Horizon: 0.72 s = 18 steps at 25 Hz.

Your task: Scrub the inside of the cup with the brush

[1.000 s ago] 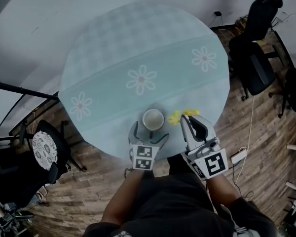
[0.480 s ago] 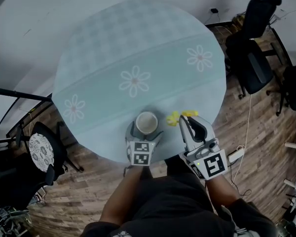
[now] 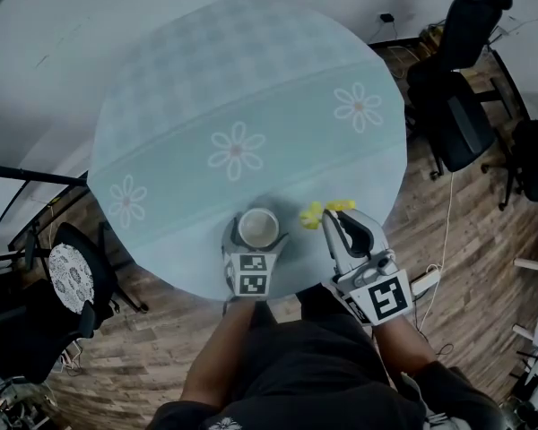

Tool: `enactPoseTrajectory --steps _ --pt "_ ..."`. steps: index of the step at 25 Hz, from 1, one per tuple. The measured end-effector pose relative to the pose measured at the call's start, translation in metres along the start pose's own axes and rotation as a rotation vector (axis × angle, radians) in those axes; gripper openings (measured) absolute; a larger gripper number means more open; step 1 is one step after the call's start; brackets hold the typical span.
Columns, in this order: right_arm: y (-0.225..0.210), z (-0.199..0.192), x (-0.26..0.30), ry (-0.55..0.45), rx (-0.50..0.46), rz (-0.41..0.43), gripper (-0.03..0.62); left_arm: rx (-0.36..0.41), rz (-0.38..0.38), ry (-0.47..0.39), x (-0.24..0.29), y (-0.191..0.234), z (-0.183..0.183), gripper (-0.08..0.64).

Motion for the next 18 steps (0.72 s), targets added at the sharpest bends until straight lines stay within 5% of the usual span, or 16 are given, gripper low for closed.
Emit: enactPoseTrajectory --steps 18 --pt "-0.040 0.007 0.008 -0.009 0.018 0.059 0.035 0.003 0.055 -0.051 0.012 -0.008 0.000 0.565"
Point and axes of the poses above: the fingertips, and each gripper's own axes: x forward along the fingers, y to its left, z out of its top, the point moved 5 cm from there along -x, backward along the fingers, and after that the axes turned 6 degrees about x, right-handed, at the moved point
